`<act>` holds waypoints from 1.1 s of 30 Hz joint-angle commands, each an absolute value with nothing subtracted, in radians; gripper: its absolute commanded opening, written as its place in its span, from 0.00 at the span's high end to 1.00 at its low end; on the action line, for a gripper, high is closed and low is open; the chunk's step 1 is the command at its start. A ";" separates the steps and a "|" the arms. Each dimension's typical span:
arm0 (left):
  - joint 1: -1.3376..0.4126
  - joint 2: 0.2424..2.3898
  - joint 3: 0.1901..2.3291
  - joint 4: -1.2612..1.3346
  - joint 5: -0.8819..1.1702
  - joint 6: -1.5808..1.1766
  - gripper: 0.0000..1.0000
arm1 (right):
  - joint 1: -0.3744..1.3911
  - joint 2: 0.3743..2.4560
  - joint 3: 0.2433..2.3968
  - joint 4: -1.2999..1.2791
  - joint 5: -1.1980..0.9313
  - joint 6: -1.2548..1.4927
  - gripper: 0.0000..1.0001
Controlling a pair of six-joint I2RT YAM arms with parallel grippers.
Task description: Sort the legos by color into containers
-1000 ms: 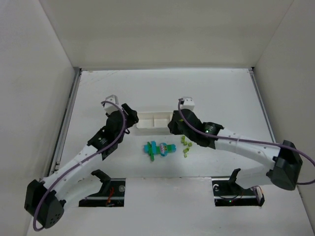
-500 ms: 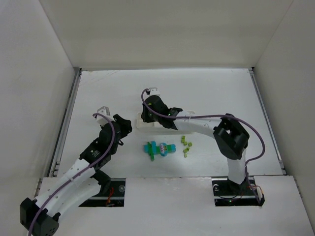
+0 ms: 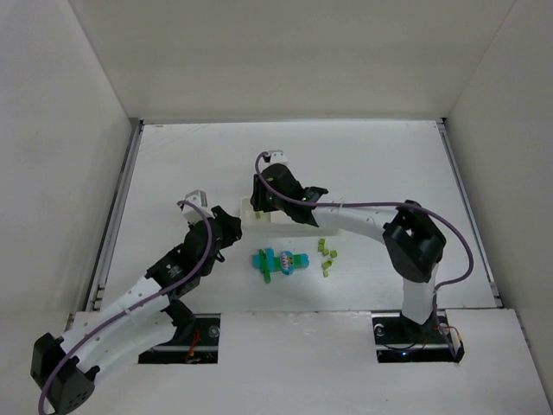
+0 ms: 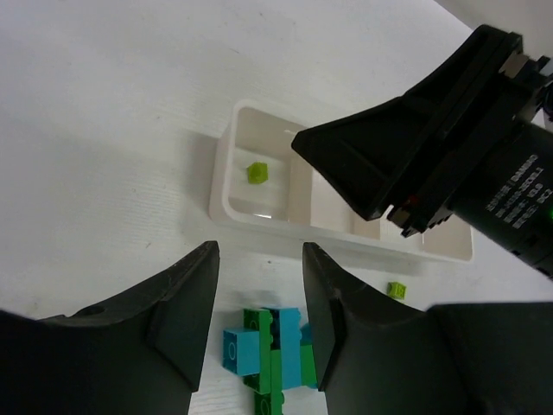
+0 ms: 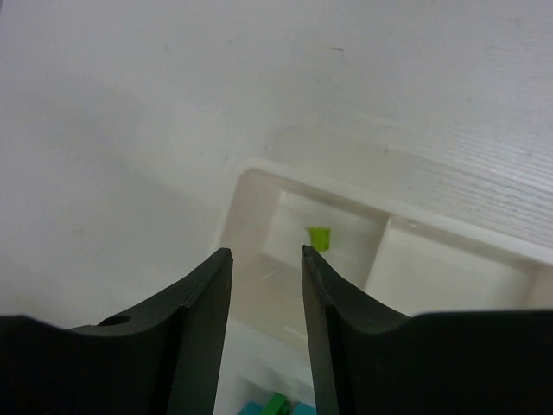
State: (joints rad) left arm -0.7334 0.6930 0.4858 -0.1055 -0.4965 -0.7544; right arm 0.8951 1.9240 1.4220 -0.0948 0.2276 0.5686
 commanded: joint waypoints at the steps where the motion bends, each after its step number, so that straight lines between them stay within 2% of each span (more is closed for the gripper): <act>1: -0.775 0.712 0.506 -0.052 -0.540 -0.723 0.60 | 0.867 1.824 1.385 -0.031 0.239 0.578 0.57; 4: -0.833 0.774 0.534 -0.014 -0.531 -0.690 0.60 | 0.857 1.757 1.320 -0.035 0.277 0.578 0.65; 7: -0.935 0.903 0.590 0.032 -0.534 -0.658 0.60 | 0.825 1.636 1.186 -0.035 0.353 0.581 0.79; 11: -1.051 1.160 0.736 0.057 -0.538 -0.608 0.62 | 0.772 1.343 0.891 -0.037 0.486 0.647 0.84; 15: -1.111 1.385 0.905 0.057 -0.531 -0.548 0.68 | 0.751 1.085 0.662 -0.115 0.547 0.768 0.83; 18: -1.140 1.532 1.024 0.040 -0.531 -0.499 0.68 | 0.720 0.950 0.566 -0.237 0.580 0.872 0.80; 24: -1.154 1.724 1.183 -0.028 -0.488 -0.472 0.67 | 0.657 0.787 0.459 -0.330 0.591 0.951 0.65; 33: -1.142 1.847 1.238 -0.031 -0.471 -0.523 0.65 | 0.587 0.667 0.393 -0.282 0.506 0.884 0.64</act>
State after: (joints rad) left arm -1.1473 1.8427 1.1885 -0.0235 -0.4740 -0.5079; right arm 0.5953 0.6907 0.4057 -0.3218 0.5335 0.9043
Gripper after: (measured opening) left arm 0.346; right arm 0.359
